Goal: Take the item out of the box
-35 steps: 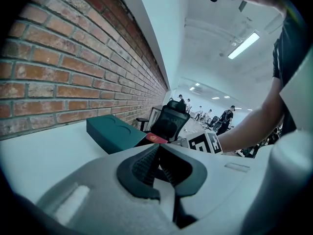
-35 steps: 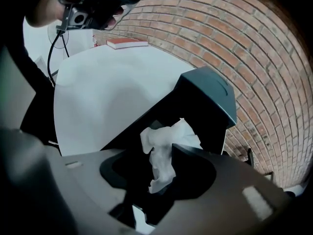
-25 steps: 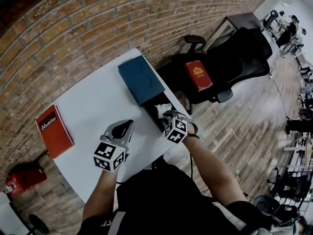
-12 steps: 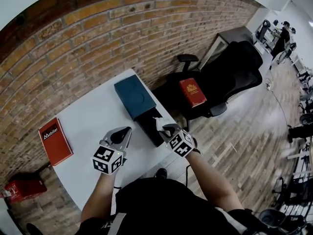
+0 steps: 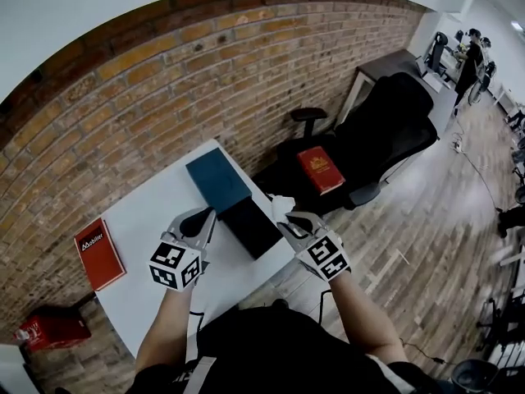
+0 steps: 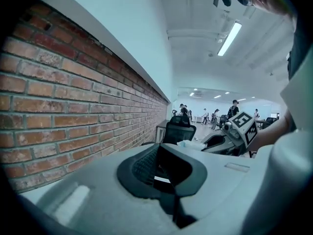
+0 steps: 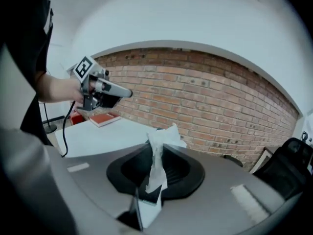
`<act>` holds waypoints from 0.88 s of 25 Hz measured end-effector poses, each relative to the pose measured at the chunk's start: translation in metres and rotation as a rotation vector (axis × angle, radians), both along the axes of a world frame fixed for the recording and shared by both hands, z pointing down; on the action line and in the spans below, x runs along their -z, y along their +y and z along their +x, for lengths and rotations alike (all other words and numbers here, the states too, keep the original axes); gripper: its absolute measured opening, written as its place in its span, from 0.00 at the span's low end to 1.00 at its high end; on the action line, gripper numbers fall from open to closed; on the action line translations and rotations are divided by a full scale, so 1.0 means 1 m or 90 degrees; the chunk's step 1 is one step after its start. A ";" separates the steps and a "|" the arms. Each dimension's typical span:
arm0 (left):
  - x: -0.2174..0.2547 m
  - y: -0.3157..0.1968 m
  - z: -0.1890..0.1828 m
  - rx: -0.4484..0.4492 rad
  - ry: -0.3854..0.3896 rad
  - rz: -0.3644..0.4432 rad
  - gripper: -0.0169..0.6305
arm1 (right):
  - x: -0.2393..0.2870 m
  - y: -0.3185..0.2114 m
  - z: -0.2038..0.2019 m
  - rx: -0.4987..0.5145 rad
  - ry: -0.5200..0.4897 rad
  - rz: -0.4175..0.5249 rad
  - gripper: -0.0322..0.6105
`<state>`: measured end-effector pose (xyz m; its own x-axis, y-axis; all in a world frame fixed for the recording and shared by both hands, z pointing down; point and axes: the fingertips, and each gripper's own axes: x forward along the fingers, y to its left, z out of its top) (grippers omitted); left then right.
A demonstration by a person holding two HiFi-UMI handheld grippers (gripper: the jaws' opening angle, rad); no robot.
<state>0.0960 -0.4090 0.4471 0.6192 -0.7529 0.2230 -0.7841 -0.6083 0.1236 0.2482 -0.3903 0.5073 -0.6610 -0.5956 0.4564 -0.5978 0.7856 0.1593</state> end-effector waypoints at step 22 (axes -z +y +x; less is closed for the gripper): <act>0.027 0.009 0.023 -0.017 0.004 0.025 0.03 | 0.087 0.041 0.083 -0.142 -0.235 0.096 0.11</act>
